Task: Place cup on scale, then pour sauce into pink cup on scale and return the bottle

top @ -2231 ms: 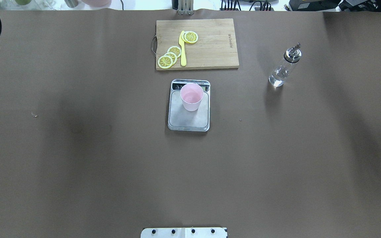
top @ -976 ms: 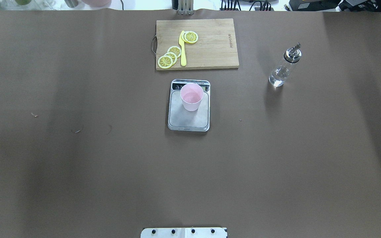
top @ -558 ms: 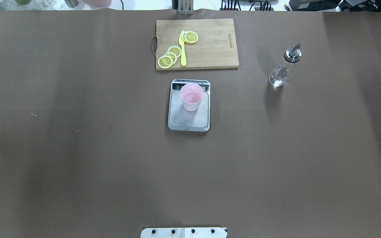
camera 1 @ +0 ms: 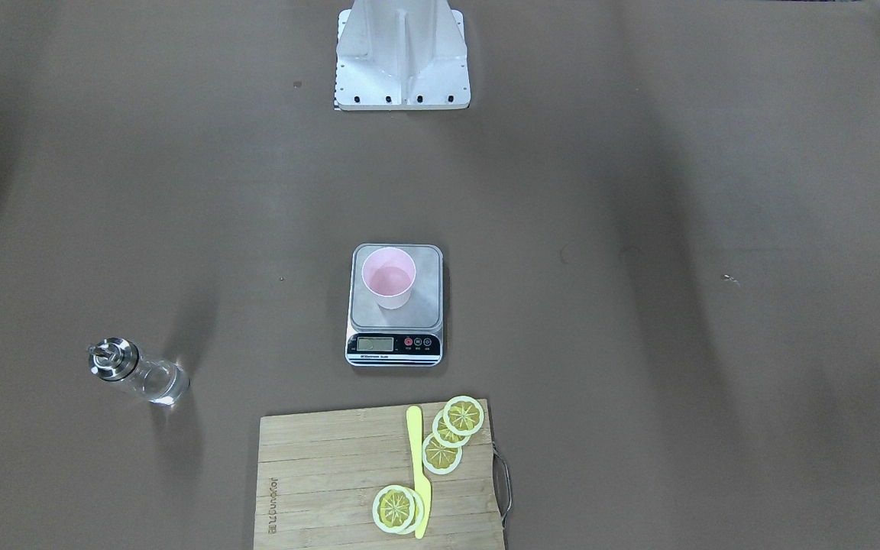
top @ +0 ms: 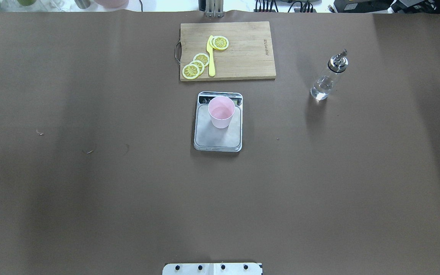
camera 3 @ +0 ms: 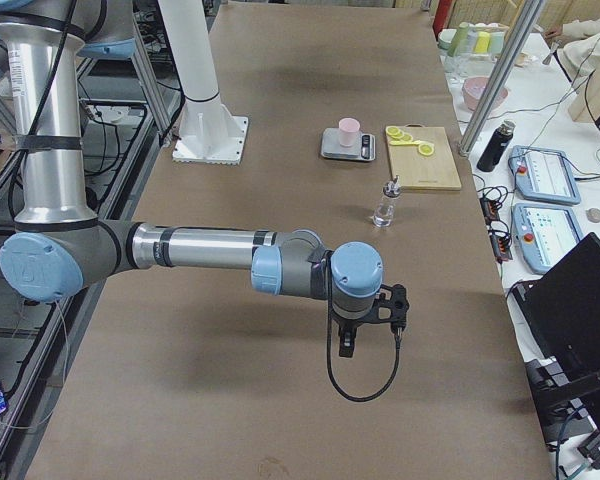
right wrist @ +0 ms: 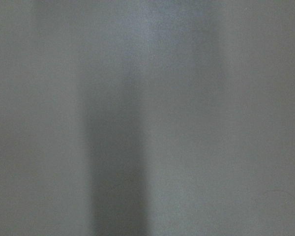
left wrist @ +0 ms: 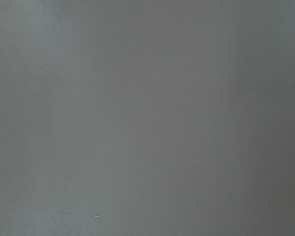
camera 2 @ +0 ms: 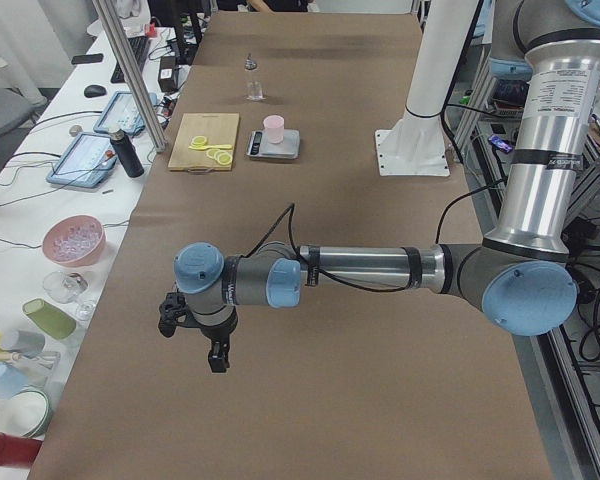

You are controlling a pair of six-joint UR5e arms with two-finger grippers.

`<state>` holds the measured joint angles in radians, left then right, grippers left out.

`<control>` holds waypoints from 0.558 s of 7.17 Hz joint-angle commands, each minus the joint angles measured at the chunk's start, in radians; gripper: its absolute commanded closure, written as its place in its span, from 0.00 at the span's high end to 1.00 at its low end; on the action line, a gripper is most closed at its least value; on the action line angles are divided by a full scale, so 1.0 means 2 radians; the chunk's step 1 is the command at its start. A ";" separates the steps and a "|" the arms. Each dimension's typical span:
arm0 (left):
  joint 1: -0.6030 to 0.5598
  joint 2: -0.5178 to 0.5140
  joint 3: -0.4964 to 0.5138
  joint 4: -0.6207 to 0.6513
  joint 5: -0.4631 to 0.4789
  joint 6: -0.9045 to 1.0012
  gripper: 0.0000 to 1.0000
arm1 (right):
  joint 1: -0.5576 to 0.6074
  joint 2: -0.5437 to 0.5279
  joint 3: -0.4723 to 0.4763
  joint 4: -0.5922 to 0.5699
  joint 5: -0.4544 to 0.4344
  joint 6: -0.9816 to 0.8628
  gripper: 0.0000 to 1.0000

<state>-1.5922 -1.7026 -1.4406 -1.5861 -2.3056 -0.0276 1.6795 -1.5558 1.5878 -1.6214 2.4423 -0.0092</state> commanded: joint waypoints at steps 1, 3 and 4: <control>-0.001 0.000 -0.001 0.000 0.000 0.000 0.99 | 0.000 0.000 0.000 0.000 0.000 0.000 1.00; -0.002 0.006 0.001 0.000 0.000 0.001 0.99 | 0.000 0.001 0.000 0.000 0.000 0.000 1.00; -0.002 0.015 -0.001 -0.004 -0.001 0.001 0.99 | 0.000 0.001 0.000 0.000 0.000 0.001 1.00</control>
<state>-1.5953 -1.6892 -1.4407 -1.5878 -2.3059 -0.0266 1.6793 -1.5545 1.5877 -1.6214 2.4421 -0.0089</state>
